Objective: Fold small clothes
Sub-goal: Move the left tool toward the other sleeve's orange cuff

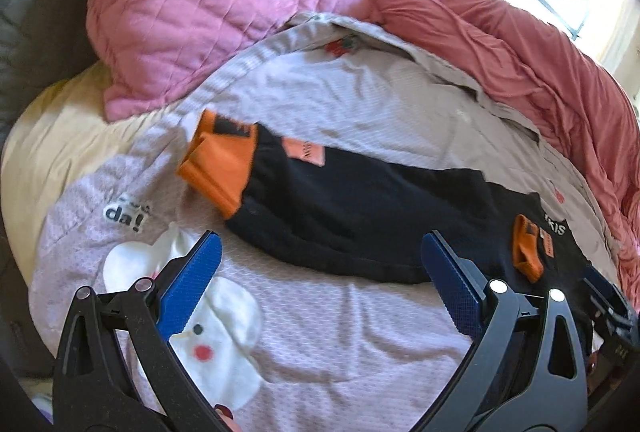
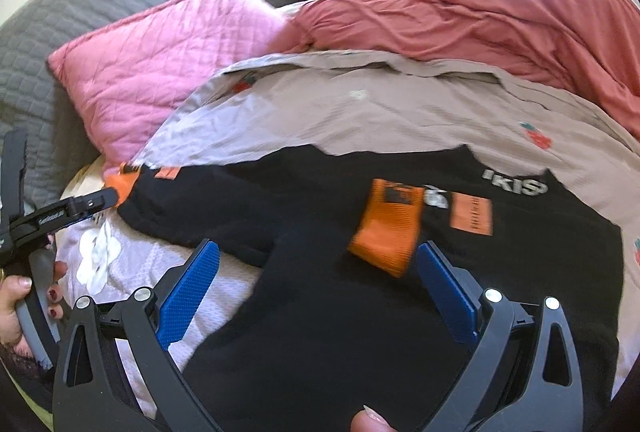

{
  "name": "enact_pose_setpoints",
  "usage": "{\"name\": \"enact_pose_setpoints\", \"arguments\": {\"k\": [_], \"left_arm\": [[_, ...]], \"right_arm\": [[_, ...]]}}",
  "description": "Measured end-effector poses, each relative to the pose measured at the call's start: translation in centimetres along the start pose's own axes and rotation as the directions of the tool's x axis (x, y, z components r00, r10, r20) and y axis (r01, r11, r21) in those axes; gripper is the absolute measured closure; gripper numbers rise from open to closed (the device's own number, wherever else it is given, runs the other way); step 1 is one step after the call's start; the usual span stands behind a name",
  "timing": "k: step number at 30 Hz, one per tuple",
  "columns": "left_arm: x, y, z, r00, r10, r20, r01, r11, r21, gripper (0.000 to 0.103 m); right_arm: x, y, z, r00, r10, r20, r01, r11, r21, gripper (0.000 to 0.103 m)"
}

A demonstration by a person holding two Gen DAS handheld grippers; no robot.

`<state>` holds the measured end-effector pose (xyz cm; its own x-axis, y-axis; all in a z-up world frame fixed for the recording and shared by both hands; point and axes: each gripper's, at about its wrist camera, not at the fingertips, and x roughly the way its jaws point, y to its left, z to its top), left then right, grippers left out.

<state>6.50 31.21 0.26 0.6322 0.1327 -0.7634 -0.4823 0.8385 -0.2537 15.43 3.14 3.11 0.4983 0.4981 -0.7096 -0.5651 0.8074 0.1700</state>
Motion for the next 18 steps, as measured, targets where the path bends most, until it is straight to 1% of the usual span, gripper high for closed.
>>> {"name": "enact_pose_setpoints", "arguments": {"k": [3,7,9,10,11,12,13,14,18], "left_arm": [[0.8,1.8,0.0,1.000,-0.006,-0.012,0.006,0.998,-0.062,0.010],[1.2,3.9,-0.1,0.998,-0.058,-0.005,0.056,0.987,-0.148,0.010],[1.4,4.5,-0.2,0.997,-0.080,0.005,0.080,0.980,-0.181,0.022],[1.5,4.7,-0.2,0.996,-0.093,0.005,0.092,0.976,-0.196,0.027],[1.7,4.9,-0.2,0.994,-0.111,0.005,0.109,0.972,-0.209,0.034],[1.9,5.1,-0.2,0.990,-0.144,0.003,0.141,0.963,-0.229,0.043],[2.2,5.3,-0.3,0.986,-0.166,0.002,0.161,0.956,-0.246,0.046],[2.5,5.3,-0.3,0.985,-0.174,-0.002,0.167,0.951,-0.258,0.051],[4.1,5.3,-0.1,0.987,-0.160,-0.030,0.145,0.947,-0.287,0.053]], "right_arm": [[1.6,2.1,0.1,0.999,0.029,-0.028,-0.030,0.998,-0.049,0.005],[3.5,4.4,-0.1,0.996,0.061,-0.066,-0.066,0.995,-0.079,0.005],[4.0,5.1,-0.3,0.994,0.076,-0.077,-0.082,0.993,-0.081,0.005],[4.2,5.3,-0.5,0.993,0.084,-0.082,-0.090,0.993,-0.080,0.005],[4.4,5.5,-0.6,0.992,0.090,-0.087,-0.096,0.992,-0.078,0.005],[4.6,5.6,-0.8,0.991,0.095,-0.093,-0.102,0.992,-0.075,0.004],[4.8,5.7,-0.9,0.991,0.098,-0.096,-0.105,0.992,-0.074,0.005],[4.9,5.8,-1.1,0.990,0.100,-0.100,-0.107,0.992,-0.071,0.005],[5.9,6.1,-1.6,0.987,0.098,-0.124,-0.107,0.992,-0.069,0.005]]}}
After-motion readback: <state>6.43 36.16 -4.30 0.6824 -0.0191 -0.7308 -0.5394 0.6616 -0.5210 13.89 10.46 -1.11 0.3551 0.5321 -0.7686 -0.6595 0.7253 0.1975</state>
